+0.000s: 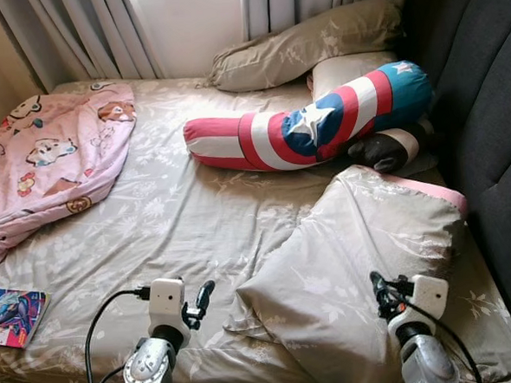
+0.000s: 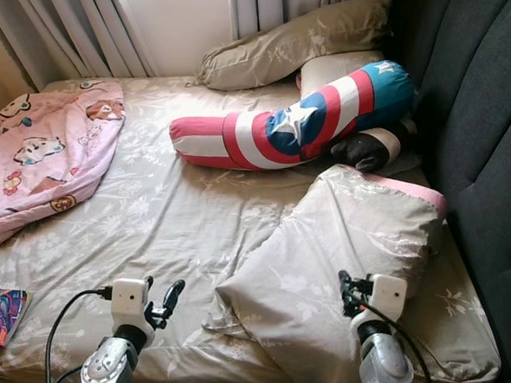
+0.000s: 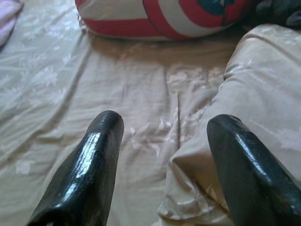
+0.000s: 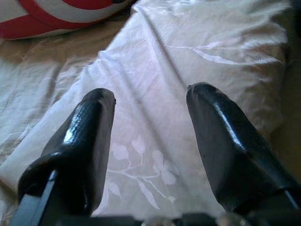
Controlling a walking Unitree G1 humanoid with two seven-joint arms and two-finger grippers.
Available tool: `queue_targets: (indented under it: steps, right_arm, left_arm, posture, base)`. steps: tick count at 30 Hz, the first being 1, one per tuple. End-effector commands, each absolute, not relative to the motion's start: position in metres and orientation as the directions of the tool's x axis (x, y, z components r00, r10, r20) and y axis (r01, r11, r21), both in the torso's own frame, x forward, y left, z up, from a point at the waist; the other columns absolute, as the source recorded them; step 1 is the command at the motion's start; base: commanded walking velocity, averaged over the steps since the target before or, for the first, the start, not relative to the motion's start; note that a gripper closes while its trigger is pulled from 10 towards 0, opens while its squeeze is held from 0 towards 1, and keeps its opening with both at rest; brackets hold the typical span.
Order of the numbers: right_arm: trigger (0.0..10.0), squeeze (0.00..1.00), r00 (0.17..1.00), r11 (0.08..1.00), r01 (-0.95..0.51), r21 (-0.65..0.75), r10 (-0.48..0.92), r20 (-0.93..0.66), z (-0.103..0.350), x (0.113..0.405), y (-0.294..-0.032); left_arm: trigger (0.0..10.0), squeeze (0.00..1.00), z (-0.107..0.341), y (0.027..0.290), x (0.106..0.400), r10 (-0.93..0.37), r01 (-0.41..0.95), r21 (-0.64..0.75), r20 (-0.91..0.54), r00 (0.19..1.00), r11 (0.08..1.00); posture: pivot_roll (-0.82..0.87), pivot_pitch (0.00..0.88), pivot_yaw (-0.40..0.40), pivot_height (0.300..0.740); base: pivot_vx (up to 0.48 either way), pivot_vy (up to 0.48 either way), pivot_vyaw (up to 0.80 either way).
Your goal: Clean up the room
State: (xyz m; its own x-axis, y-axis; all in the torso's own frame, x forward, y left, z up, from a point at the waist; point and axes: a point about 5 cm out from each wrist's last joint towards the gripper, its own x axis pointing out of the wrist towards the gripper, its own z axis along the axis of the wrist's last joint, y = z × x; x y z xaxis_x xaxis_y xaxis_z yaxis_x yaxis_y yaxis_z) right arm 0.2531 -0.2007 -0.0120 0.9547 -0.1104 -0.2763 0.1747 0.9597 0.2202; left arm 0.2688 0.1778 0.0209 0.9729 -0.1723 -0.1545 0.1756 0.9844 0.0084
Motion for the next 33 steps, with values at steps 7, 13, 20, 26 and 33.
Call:
queue_targets:
  steps: [7, 13, 20, 26, 33]
  right_arm:
    - [10.0, 0.00, 0.950, 0.951, 0.195, 0.239, -0.123, -0.286, -0.016, 0.247, -0.196]
    - [10.0, 0.00, 0.941, 0.950, 0.209, 0.230, -0.132, -0.311, -0.018, 0.246, -0.195]
    - [10.0, 0.00, 0.937, 0.949, 0.208, 0.235, -0.125, -0.325, -0.018, 0.248, -0.193]
    - [10.0, 0.00, 0.949, 0.951, 0.173, 0.256, -0.091, -0.302, -0.015, 0.251, -0.189]
    - [10.0, 0.00, 0.945, 0.948, 0.187, 0.257, -0.102, -0.311, -0.016, 0.252, -0.189]
  left_arm:
    - [10.0, 0.00, 0.019, 0.178, 0.266, -0.182, 0.186, 0.005, -0.187, 0.965, 0.982]
    - [10.0, 0.00, 0.017, 0.178, 0.265, -0.188, 0.194, 0.011, -0.207, 0.960, 0.981]
    - [10.0, 0.00, 0.020, 0.178, 0.267, -0.190, 0.196, 0.009, -0.197, 0.962, 0.981]
    - [10.0, 0.00, 0.023, 0.179, 0.270, -0.185, 0.190, 0.007, -0.192, 0.964, 0.982]
    - [10.0, 0.00, 0.024, 0.178, 0.270, -0.188, 0.192, 0.000, -0.192, 0.963, 0.981]
  posture:
    - [0.03, 0.017, 0.014, 0.690]
    - [0.03, 0.035, 0.012, 0.690]
    - [0.04, 0.039, 0.011, 0.685]
    - [0.04, 0.045, 0.010, 0.662]
    - [0.04, 0.053, 0.008, 0.662]
  base:
    - [0.000, 0.000, 0.00]
    - [0.000, 0.000, 0.00]
    - [0.000, 0.000, 0.00]
    - [0.000, 0.000, 0.00]
    - [0.000, 0.000, 0.00]
